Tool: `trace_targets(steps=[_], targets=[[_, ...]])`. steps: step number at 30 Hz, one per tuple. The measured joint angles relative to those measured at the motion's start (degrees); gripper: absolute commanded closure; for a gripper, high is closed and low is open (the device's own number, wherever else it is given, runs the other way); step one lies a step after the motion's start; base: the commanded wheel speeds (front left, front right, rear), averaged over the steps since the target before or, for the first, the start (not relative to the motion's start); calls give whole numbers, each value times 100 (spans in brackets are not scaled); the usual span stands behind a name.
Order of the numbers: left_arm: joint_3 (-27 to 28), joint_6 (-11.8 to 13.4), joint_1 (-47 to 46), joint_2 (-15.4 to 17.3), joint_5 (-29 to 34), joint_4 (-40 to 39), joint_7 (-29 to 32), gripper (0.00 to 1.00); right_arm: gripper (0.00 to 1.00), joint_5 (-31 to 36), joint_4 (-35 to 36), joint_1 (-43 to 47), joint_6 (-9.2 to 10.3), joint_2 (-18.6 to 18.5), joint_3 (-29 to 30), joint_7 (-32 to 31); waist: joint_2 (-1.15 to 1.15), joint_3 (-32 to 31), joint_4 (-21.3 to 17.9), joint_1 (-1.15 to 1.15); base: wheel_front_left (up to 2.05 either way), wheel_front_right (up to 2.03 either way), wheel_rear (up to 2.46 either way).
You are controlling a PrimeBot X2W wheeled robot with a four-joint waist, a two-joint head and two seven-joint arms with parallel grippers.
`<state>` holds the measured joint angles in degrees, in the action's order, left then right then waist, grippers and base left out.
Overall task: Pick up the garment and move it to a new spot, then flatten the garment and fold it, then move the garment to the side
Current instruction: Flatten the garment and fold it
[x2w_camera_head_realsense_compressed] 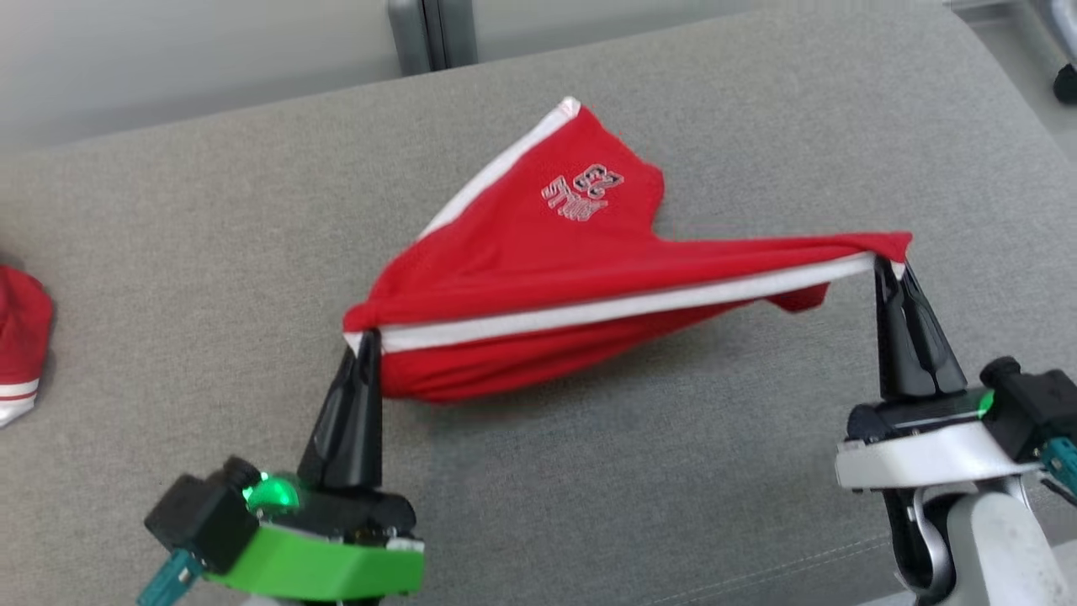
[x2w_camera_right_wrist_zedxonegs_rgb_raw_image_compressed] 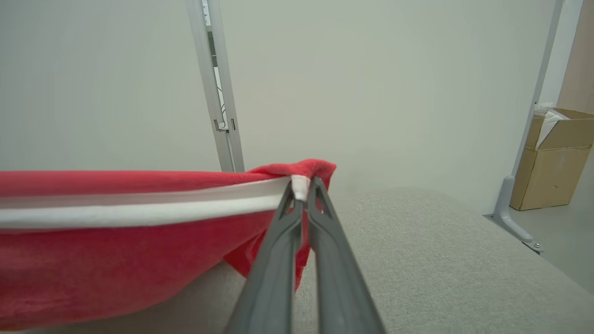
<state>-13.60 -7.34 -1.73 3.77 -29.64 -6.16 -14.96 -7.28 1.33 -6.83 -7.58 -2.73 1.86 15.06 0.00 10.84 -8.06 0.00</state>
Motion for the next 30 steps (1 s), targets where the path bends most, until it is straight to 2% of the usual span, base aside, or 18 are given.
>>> trace_targets(steps=[6, 12, 19, 24, 30], targets=[[-331, 199, 823, -45, -124, -242, 103, 100, 100, 281, 300, 619, 1, -5, 113, 0, 0, -348, -19, 0, 0, 0, 0], [-544, 312, 857, -76, -407, 114, 236, 100, 100, 701, -298, 478, 1, -4, 213, 0, 0, -215, 40, 0, 0, 0, 0], [-673, 464, 223, -97, -983, 960, 283, 100, 100, 1095, -1368, -664, 1, 1, 252, -73, 0, 67, 409, 0, 0, 0, 0], [-906, 787, -605, -101, -1624, 1556, 279, 100, 100, 1470, -2326, -1689, 1, -183, 90, -423, 0, 262, 734, 0, 0, 0, 0], [-1306, 1070, -1603, -103, -2084, 2328, 200, 100, 100, 1505, -3498, -2908, 2, -443, -169, -601, 0, 506, 1145, 0, 0, 0, 0]])
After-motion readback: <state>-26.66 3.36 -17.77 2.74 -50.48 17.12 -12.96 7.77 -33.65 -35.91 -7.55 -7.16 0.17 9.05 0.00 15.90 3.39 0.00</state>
